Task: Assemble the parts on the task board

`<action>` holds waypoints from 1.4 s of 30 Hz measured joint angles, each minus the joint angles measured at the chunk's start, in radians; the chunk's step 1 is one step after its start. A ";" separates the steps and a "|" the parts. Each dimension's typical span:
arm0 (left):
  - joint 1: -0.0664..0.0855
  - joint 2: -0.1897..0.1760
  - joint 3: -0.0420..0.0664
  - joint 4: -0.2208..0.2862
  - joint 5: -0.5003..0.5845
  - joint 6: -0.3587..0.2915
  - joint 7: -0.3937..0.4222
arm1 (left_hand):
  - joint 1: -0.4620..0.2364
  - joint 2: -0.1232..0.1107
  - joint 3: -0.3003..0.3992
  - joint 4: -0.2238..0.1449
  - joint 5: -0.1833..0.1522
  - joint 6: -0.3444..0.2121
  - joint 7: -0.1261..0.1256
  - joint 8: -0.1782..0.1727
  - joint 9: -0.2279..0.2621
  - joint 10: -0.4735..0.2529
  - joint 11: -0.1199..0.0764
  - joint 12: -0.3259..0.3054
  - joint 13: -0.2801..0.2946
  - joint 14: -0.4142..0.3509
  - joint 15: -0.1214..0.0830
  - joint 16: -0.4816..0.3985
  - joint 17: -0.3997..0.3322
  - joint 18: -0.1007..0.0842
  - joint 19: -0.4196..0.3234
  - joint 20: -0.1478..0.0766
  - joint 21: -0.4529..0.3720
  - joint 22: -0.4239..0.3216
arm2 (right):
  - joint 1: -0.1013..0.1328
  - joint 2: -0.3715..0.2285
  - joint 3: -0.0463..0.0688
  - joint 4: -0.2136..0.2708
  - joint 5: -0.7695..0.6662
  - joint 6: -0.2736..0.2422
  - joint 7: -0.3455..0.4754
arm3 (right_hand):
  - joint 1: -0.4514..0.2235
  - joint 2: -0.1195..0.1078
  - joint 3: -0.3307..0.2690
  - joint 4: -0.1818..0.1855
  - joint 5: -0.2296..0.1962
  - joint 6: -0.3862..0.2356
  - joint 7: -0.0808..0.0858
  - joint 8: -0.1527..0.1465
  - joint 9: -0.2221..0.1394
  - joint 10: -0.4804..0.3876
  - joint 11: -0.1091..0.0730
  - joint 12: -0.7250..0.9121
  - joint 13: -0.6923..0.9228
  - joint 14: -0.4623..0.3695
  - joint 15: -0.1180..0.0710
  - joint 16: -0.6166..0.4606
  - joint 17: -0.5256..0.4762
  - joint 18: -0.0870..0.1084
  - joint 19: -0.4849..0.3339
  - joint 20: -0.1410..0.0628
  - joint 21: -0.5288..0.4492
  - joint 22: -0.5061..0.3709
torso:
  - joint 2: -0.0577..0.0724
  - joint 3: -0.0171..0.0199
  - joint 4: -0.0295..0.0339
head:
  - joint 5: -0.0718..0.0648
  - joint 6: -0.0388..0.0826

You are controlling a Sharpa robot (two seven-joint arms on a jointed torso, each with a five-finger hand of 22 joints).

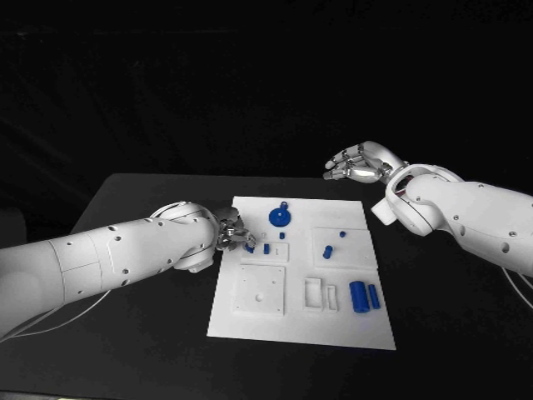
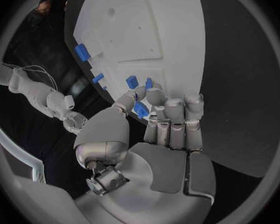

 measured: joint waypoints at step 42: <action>0.003 0.003 0.003 0.011 -0.080 0.044 -0.008 | 0.005 -0.018 0.005 0.005 -0.006 0.005 0.005 0.000 0.072 0.002 0.002 0.055 0.008 -0.001 -0.001 0.042 0.009 0.005 -0.006 0.001 0.019 -0.001 | -0.002 -0.002 0.000 0.003 0.000 0.003 0.000 | 0.000 0.000 0.000 0.000 0.004 0.000 0.000 0.000 -0.001 0.000 0.000 0.000 0.000 0.000 0.000 0.000 -0.002 0.000 0.000 0.000 -0.004 0.001 | 0.000 0.0007 0.0003 | -0.004 -0.009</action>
